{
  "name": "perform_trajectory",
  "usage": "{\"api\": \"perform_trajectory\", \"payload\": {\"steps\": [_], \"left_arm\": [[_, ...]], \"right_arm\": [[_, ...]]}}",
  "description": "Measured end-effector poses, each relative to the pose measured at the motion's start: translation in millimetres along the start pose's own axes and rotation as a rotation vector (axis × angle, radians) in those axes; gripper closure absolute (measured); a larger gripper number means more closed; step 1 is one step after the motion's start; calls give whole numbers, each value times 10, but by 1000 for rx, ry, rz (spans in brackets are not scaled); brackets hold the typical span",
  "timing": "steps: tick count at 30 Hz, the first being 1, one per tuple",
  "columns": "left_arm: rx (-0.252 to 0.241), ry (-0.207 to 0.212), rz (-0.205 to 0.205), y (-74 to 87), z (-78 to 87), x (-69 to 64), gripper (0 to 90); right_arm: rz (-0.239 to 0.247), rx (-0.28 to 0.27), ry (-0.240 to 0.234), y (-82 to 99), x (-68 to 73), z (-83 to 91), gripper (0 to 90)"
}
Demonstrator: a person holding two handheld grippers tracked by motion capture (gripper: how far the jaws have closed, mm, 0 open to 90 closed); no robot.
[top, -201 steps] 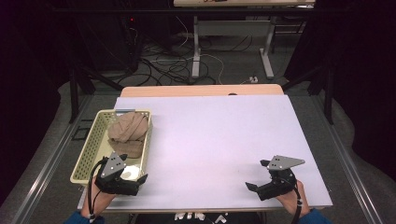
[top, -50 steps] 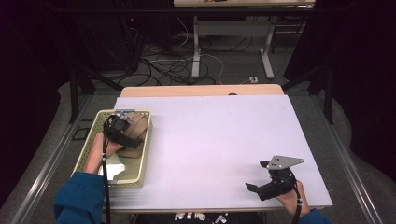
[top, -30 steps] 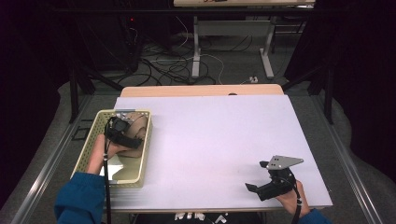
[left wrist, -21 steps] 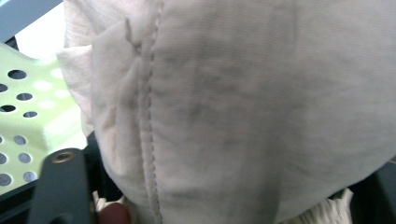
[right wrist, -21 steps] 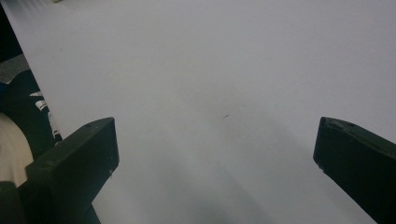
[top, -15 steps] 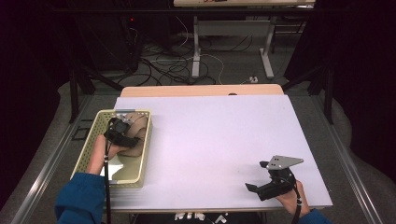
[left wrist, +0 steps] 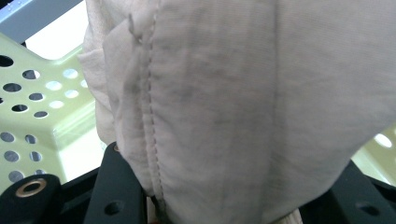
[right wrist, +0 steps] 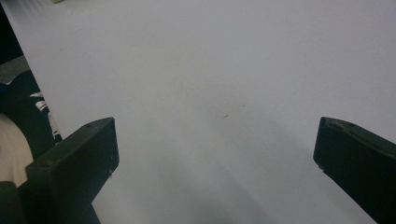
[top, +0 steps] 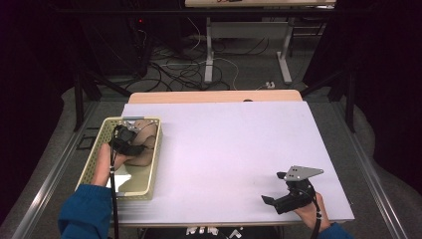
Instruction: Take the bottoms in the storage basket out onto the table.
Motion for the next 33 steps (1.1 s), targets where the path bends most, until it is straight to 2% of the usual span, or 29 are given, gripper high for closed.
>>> {"api": "perform_trajectory", "payload": {"steps": [7, 30, 33], "left_arm": [[-11, 13, 13, 1, 29, 17, 534], [-67, 44, -11, 25, 164, 62, 561], [-77, 64, -11, 40, 182, 56, 562]], "right_arm": [[2, 1, 0, 1, -1, -2, 0], [-2, 2, -5, 4, 0, -4, 0], [5, 1, -7, 2, -3, -9, 0]]}}
Point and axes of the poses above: each handheld gripper's, and its own axes: z roughly backward along the jaws, y roughly out of its underside, x roughly to its left, the point moved 5 cm from there along -z, roughly forward along the jaws, and after that the axes turned 6 degrees about -y, right-handed, at the moved point
